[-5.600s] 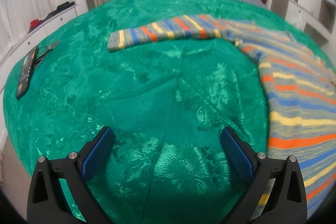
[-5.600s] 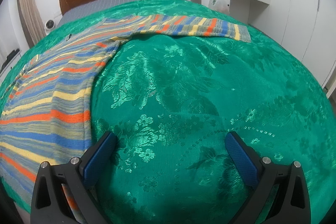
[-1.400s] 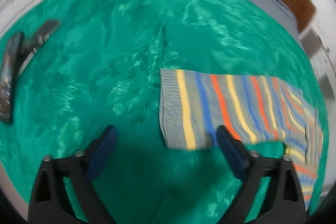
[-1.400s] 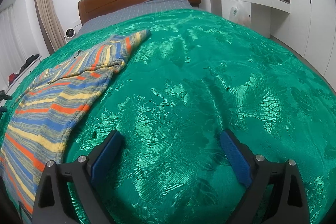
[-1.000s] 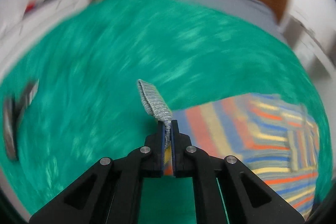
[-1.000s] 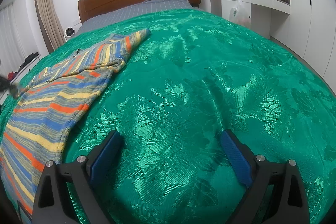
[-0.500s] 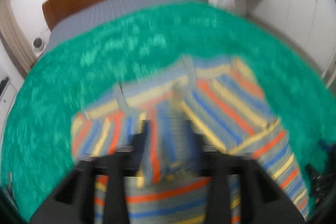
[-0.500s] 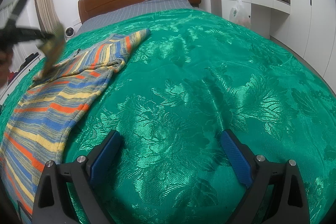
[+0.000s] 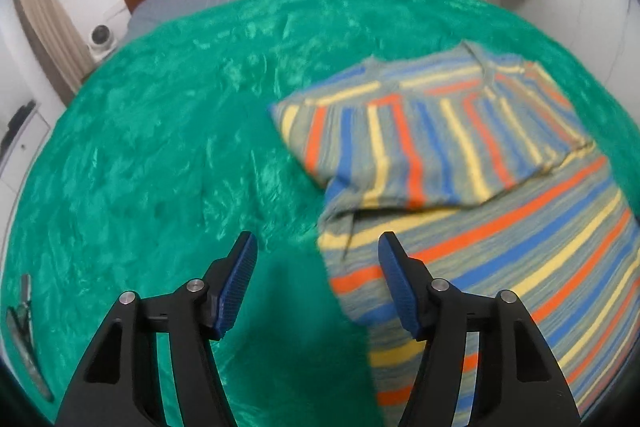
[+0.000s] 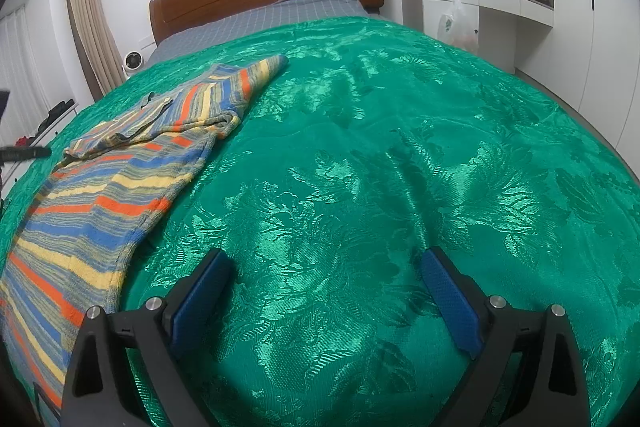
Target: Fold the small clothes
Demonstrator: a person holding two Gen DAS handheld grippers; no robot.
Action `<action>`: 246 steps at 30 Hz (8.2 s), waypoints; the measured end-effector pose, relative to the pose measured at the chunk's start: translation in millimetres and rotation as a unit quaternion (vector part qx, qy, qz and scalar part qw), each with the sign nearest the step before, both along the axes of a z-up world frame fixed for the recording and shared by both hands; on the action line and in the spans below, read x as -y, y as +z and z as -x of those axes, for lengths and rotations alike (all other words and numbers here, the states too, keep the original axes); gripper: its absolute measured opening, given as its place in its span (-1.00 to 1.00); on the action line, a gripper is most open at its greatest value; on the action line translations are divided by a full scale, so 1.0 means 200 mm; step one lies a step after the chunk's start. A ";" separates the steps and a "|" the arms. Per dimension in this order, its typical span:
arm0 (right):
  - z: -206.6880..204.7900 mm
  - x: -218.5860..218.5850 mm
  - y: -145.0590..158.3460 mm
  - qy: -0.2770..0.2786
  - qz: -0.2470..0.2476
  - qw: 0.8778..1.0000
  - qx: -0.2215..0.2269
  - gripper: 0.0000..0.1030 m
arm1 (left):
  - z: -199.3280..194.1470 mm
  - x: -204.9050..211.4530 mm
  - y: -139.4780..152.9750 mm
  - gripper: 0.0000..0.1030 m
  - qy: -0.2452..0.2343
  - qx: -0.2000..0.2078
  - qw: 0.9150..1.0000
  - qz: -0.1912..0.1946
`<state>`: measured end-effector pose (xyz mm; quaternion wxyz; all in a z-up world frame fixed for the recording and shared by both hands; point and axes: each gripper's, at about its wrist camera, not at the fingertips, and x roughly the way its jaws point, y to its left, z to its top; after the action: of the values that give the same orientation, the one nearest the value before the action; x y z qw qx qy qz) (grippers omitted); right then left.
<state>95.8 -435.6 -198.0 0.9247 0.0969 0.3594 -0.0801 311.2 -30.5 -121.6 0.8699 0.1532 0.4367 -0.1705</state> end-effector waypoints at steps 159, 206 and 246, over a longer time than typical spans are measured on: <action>-0.01 -0.02 -0.01 -0.006 0.015 1.000 -0.006 0.88 | 0.64 -0.53 -0.37 0.99 0.224 0.060 0.971 0.057; -0.01 -0.02 -0.01 -0.005 0.016 1.000 -0.007 0.88 | 0.64 -0.53 -0.37 0.99 0.224 0.061 0.971 0.057; 0.16 -0.08 0.29 0.078 -0.042 0.991 -0.096 0.89 | 0.93 -0.57 -0.13 0.94 0.122 -0.055 0.982 0.134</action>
<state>63.4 -418.9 -139.5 0.8846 0.0989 0.4558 -0.0017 125.8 84.0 -146.6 0.8715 -0.0287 0.4725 -0.1284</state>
